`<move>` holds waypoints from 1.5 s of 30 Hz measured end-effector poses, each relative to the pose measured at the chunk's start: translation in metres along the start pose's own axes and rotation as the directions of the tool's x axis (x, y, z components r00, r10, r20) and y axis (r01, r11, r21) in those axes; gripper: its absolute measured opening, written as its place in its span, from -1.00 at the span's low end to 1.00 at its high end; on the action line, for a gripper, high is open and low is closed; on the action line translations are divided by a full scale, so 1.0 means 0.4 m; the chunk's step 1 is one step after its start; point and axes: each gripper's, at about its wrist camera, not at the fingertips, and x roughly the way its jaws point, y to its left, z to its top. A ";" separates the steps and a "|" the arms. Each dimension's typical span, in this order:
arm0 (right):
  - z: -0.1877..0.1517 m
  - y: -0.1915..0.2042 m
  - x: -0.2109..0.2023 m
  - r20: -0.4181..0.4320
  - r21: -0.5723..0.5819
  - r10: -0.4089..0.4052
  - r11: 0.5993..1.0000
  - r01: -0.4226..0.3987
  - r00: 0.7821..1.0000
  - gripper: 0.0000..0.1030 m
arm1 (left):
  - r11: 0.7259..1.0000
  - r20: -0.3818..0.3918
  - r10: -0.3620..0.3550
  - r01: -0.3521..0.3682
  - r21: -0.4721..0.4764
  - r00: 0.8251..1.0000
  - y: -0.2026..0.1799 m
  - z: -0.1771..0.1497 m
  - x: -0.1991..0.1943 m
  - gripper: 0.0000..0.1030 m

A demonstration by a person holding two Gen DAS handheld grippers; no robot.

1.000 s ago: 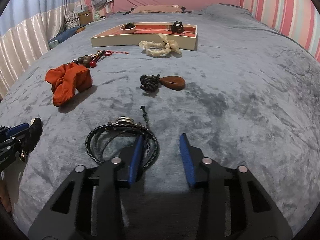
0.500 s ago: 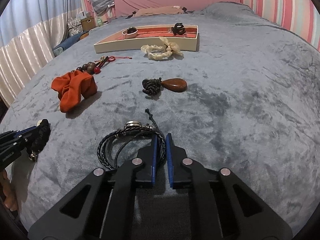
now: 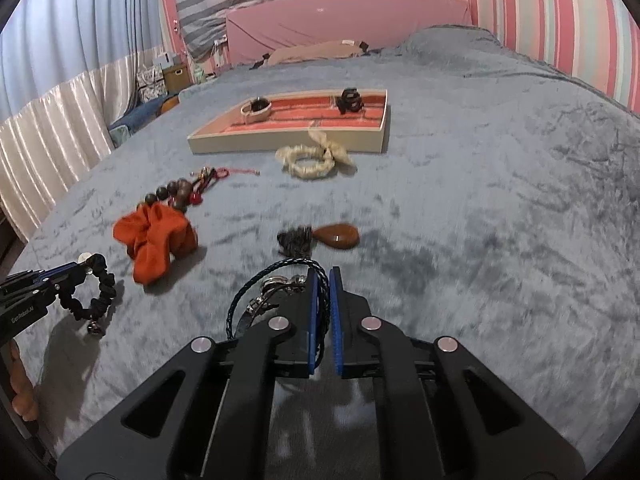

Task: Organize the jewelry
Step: 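Carry the scrunchie with the left tool while the right tool carries the bracelet to the tray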

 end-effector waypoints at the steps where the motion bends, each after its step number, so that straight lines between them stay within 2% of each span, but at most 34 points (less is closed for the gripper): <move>1: 0.007 -0.001 -0.001 0.004 0.000 0.001 1.000 -0.001 1.000 -0.87 | 1.000 0.006 0.001 -0.001 0.003 1.000 -0.001 0.008 -0.001 -0.77; 11: 0.082 0.005 0.004 0.041 -0.011 0.007 1.000 -0.007 0.999 -0.87 | 1.000 0.037 0.008 -0.009 0.004 0.999 0.004 0.102 0.018 -0.77; 18: 0.142 0.019 0.027 0.061 -0.025 0.006 1.000 -0.005 0.998 -0.87 | 0.999 0.058 0.052 -0.052 0.012 0.997 0.007 0.169 0.044 -0.77; 26: 0.248 0.019 0.079 0.089 -0.036 -0.006 0.999 0.010 0.996 -0.87 | 0.995 0.080 0.090 -0.092 0.031 0.993 0.009 0.273 0.095 -0.77; 32: 0.367 0.005 0.137 0.115 -0.042 -0.024 0.999 0.029 0.993 -0.87 | 0.991 0.101 0.123 -0.129 0.048 0.987 0.010 0.402 0.162 -0.77; 38: 0.503 -0.021 0.239 0.109 -0.040 -0.045 0.998 0.049 0.993 -0.87 | 0.984 0.107 0.166 -0.172 0.047 0.980 0.027 0.566 0.257 -0.77; 45: 0.629 -0.069 0.416 0.042 -0.016 -0.082 0.996 0.082 0.996 -0.87 | 0.983 0.036 0.179 -0.181 0.041 0.983 0.045 0.721 0.438 -0.77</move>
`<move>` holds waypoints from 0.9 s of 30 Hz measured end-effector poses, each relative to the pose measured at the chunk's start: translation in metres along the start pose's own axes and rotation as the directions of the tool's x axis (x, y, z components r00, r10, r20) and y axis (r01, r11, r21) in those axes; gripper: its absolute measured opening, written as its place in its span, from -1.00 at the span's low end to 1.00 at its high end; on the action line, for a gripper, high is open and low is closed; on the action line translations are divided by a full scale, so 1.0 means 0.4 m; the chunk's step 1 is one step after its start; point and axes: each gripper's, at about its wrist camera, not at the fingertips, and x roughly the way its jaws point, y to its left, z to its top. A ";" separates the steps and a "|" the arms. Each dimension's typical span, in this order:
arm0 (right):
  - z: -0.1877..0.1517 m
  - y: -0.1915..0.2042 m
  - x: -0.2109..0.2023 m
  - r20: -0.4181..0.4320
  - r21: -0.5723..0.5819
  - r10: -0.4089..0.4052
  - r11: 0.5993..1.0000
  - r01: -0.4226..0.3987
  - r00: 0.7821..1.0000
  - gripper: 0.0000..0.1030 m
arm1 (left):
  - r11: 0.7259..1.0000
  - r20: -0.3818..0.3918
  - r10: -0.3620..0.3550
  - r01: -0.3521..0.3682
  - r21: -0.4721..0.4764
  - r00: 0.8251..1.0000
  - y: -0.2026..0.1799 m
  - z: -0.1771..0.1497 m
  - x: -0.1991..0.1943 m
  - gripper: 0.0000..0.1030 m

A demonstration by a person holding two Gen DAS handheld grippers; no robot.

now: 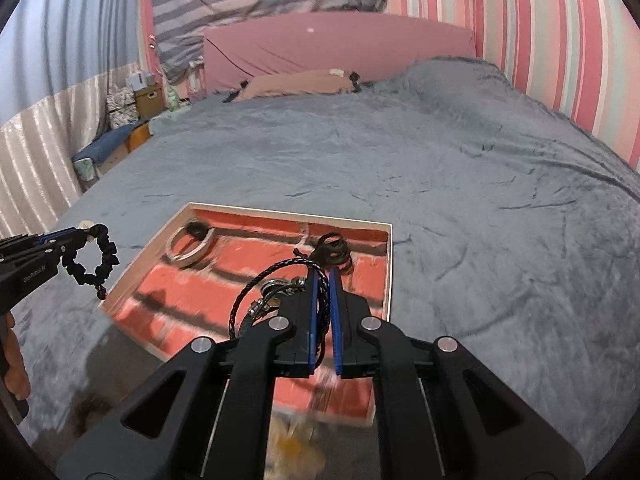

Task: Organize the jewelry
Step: 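Carry the scrunchie with the left tool while the right tool carries the bracelet to the tray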

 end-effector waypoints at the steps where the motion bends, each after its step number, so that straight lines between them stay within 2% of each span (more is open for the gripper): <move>1: 0.007 -0.004 0.022 -0.010 0.006 -0.005 1.000 0.006 1.000 -0.87 | 1.000 -0.011 0.001 -0.001 0.003 1.000 -0.004 0.015 0.030 -0.77; 7: 0.038 -0.024 0.161 -0.081 0.005 -0.047 0.999 0.048 0.996 -0.87 | 0.999 -0.066 0.022 -0.020 0.027 0.998 -0.010 0.042 0.178 -0.77; 11: 0.019 -0.024 0.218 -0.113 0.002 -0.043 0.999 0.044 0.993 -0.87 | 1.000 -0.097 0.028 -0.026 0.018 0.995 -0.001 0.028 0.251 -0.77; 16: -0.019 -0.015 0.267 -0.152 0.006 -0.052 0.999 0.054 0.987 -0.87 | 0.999 -0.119 0.036 -0.035 0.009 0.992 0.000 0.008 0.294 -0.77; 27: -0.039 0.002 0.308 -0.183 -0.029 -0.078 0.997 0.074 0.980 -0.87 | 0.998 -0.125 0.064 -0.061 0.027 0.990 -0.005 0.009 0.323 -0.76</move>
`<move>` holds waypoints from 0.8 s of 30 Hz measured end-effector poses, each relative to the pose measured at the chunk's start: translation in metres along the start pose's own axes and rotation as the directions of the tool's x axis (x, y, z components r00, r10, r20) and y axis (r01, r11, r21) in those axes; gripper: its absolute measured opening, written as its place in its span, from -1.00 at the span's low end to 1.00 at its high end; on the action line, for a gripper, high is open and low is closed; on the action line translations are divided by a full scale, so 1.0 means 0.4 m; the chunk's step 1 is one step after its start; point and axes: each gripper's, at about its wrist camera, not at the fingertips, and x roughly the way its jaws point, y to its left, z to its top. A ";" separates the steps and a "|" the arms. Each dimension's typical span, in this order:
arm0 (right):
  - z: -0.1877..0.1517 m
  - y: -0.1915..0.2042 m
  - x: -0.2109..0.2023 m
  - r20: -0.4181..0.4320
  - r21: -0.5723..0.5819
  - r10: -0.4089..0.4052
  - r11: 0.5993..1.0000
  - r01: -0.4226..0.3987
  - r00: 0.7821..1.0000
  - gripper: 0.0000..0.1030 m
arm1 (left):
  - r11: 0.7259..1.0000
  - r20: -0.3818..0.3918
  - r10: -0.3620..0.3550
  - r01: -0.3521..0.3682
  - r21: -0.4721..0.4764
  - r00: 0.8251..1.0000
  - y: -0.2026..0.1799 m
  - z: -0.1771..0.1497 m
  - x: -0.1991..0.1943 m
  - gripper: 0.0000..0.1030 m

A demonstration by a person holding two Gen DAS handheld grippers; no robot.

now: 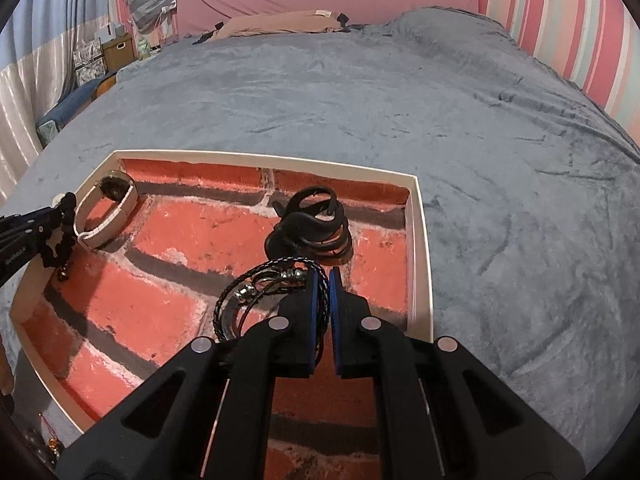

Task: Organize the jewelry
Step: 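Carry the scrunchie with the left tool while the right tool carries the bracelet to the tray, then open the left tool over the tray while the right tool releases the bracelet there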

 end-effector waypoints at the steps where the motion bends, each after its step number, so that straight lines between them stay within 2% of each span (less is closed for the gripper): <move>1: -0.001 -0.002 0.005 -0.006 0.002 0.005 1.000 -0.005 1.000 -0.87 | 1.000 0.002 -0.006 0.006 0.000 1.000 -0.001 -0.002 -0.001 -0.76; 14: -0.003 0.008 0.021 -0.036 -0.027 -0.010 1.000 0.009 0.999 -0.85 | 1.000 -0.025 0.009 -0.008 0.017 1.000 -0.012 -0.025 0.025 -0.73; 16: -0.003 0.011 0.019 -0.032 -0.032 -0.015 0.999 0.014 0.999 -0.81 | 1.000 -0.025 0.004 -0.004 0.020 1.000 -0.015 -0.027 0.024 -0.63; 20: -0.006 0.008 0.011 -0.025 -0.021 -0.013 1.000 0.012 1.000 -0.43 | 1.000 -0.013 -0.003 0.004 0.025 1.000 -0.026 -0.037 0.008 -0.37; 23: -0.005 0.006 0.003 -0.016 -0.022 -0.009 1.000 0.009 1.000 -0.33 | 0.999 0.002 0.004 -0.004 0.045 1.000 -0.041 -0.046 -0.003 -0.19; 24: -0.005 0.004 -0.002 -0.010 -0.022 -0.006 1.000 0.006 1.000 -0.24 | 0.999 0.005 0.005 -0.006 0.051 1.000 -0.045 -0.049 -0.006 -0.12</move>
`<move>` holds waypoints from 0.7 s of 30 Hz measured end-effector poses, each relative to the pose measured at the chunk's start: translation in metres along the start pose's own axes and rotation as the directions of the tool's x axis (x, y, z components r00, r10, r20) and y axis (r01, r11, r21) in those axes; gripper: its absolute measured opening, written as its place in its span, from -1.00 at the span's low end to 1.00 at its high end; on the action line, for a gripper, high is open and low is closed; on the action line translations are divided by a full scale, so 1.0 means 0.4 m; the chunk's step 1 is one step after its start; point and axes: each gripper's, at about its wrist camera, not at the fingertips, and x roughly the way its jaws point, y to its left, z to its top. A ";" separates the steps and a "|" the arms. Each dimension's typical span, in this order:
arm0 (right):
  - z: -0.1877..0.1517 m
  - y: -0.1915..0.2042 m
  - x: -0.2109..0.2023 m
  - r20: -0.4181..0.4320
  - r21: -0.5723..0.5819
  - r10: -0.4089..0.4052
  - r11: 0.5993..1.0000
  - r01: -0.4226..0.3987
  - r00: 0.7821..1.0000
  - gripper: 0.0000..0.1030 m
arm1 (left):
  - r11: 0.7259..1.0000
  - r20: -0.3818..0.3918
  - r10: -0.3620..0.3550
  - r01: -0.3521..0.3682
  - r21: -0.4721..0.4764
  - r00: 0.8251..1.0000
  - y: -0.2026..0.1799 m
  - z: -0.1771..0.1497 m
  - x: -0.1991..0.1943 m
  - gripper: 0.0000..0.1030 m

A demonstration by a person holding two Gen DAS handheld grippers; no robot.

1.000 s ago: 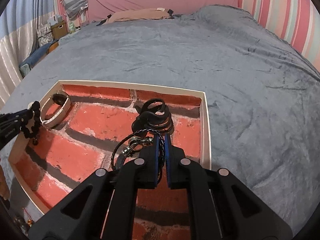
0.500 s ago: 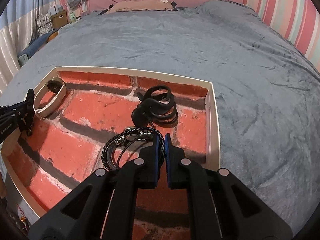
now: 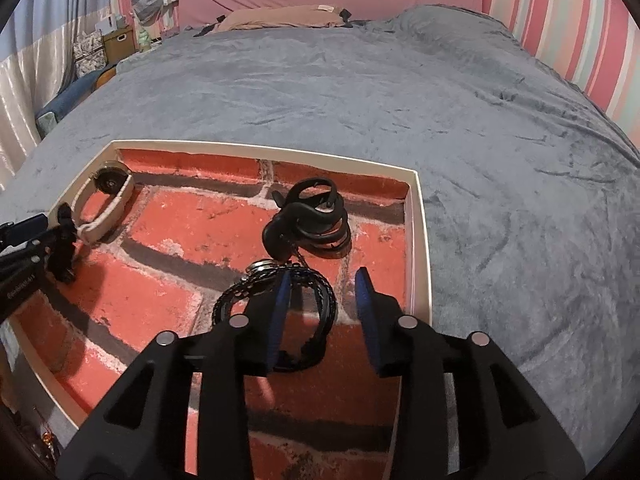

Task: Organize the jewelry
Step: 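Open the left tool over the tray while the right tool releases the bracelet there, then withdraw both tools from the tray toward the remaining jewelry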

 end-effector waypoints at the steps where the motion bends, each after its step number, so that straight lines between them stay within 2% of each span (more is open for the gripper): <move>1: 0.001 -0.002 -0.006 0.009 0.003 -0.001 1.000 0.001 1.000 -0.17 | 1.000 0.005 -0.002 0.002 0.002 1.000 -0.003 -0.001 -0.005 -0.09; 4: 0.005 -0.011 -0.030 0.034 0.014 0.007 1.000 -0.008 0.999 0.08 | 1.000 0.021 -0.004 0.004 0.000 1.000 -0.005 -0.002 -0.019 0.15; 6: 0.007 -0.016 -0.050 0.051 0.017 0.021 1.000 -0.022 0.998 0.31 | 1.000 0.035 -0.005 0.005 -0.005 0.999 -0.003 -0.002 -0.031 0.32; 10: 0.008 -0.021 -0.083 0.083 0.011 0.020 1.000 -0.021 0.996 0.58 | 0.999 0.043 -0.026 0.027 -0.018 0.999 0.004 -0.005 -0.053 0.36; 12: 0.005 -0.024 -0.105 0.107 0.008 0.032 0.999 -0.033 0.994 0.80 | 0.999 0.046 -0.032 0.033 -0.021 0.998 0.007 -0.009 -0.062 0.37; 13: 0.004 -0.024 -0.118 0.122 0.001 0.027 1.000 -0.027 0.992 0.83 | 0.999 0.047 -0.037 0.038 -0.025 0.998 0.010 -0.009 -0.067 0.42; 14: 0.003 -0.023 -0.129 0.134 -0.010 0.019 1.000 -0.018 0.991 0.87 | 0.999 0.049 -0.041 0.043 -0.032 0.998 0.014 -0.010 -0.072 0.59; 15: 0.002 -0.021 -0.135 0.140 -0.017 0.015 1.000 -0.013 0.990 0.90 | 0.998 0.060 -0.044 0.047 -0.046 0.997 0.021 -0.011 -0.082 0.63; 21: -0.026 -0.007 -0.213 0.200 -0.082 -0.037 0.995 0.054 0.979 0.91 | 0.994 0.099 -0.067 0.075 -0.083 0.993 0.055 -0.021 -0.161 0.63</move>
